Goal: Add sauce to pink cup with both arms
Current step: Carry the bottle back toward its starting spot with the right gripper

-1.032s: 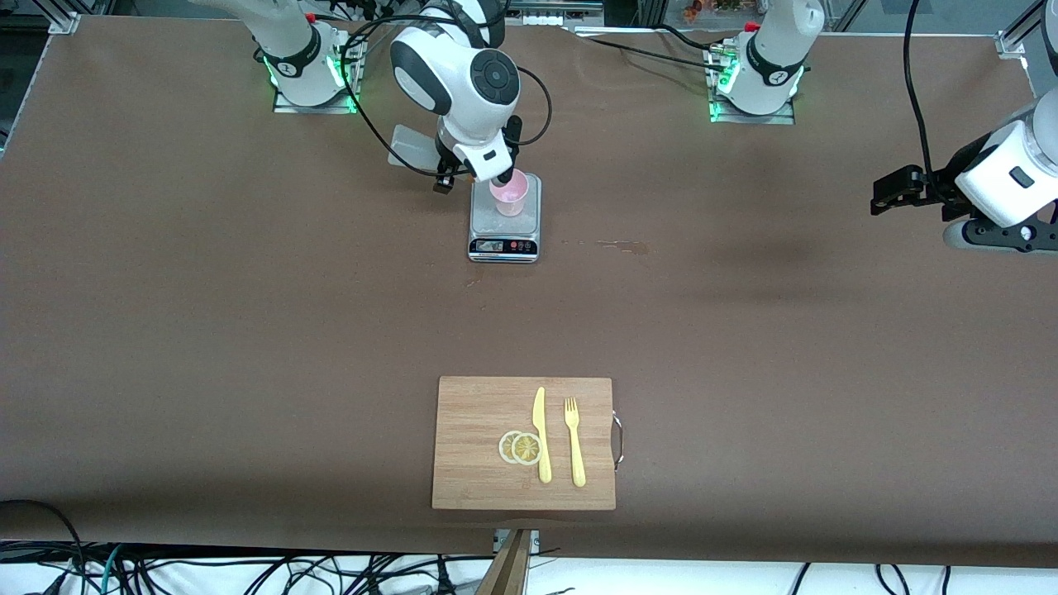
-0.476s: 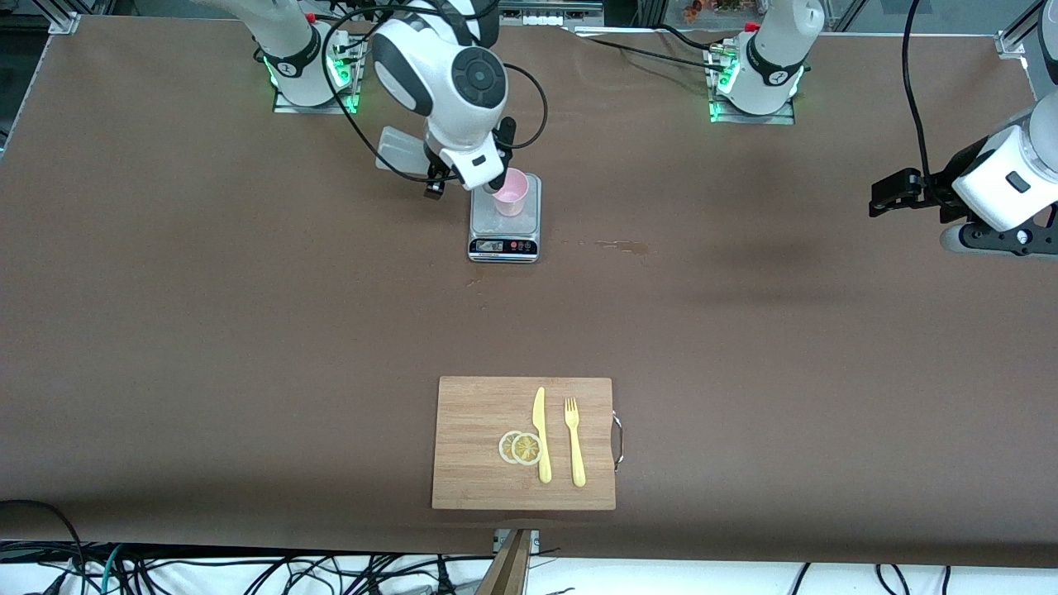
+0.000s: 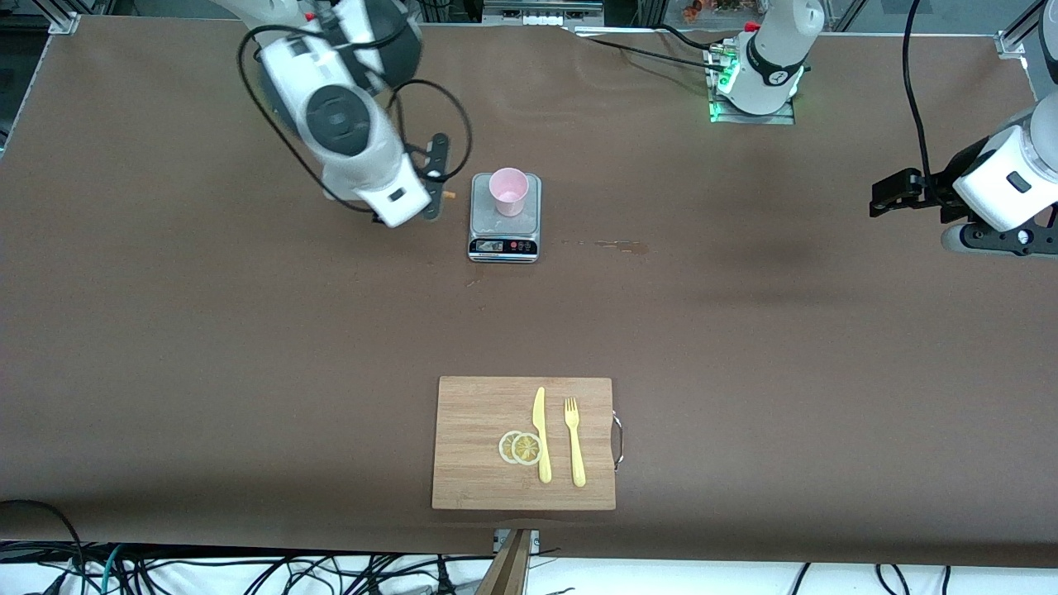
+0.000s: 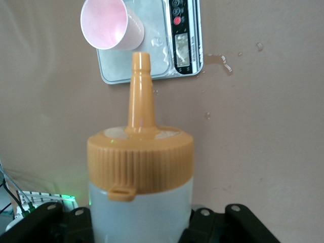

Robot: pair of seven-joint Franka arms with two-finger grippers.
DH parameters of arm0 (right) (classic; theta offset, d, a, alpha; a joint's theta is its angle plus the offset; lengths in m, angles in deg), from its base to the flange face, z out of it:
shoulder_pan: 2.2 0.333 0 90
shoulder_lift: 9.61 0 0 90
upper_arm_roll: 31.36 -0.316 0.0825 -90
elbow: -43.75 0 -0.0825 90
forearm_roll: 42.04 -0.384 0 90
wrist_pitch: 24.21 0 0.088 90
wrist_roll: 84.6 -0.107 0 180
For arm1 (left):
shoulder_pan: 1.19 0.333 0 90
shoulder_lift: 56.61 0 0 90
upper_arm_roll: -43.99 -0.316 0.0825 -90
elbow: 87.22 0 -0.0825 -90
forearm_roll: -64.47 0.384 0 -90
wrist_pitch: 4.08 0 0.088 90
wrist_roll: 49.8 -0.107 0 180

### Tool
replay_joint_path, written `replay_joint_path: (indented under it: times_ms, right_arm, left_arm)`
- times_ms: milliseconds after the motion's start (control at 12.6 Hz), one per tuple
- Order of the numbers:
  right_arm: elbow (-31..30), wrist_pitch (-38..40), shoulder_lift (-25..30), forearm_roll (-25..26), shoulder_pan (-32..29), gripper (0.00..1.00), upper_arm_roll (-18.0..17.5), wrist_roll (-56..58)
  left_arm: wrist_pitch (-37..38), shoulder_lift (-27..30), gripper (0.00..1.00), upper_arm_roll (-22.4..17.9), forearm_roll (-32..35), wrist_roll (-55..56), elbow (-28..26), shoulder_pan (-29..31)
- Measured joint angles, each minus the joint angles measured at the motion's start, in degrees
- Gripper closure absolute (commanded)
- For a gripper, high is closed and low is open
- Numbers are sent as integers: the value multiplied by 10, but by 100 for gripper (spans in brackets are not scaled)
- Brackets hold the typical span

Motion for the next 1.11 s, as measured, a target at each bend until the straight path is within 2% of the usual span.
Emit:
replay_joint_path:
  times_ms: [238,397,873,1111]
  right_arm:
    - [15,0,-16,-62,-81,100,4,141]
    - [25,11,-40,-108,-121,100,23,247]
    - [87,107,-171,-277,-161,100,165,599]
    - [95,161,-233,-354,-178,98,210,771]
  left_arm:
    - [0,0,0,0,0,0,0,0]
    - [0,0,0,0,0,0,0,0]
    - [0,0,0,0,0,0,0,0]
    - [0,0,0,0,0,0,0,0]
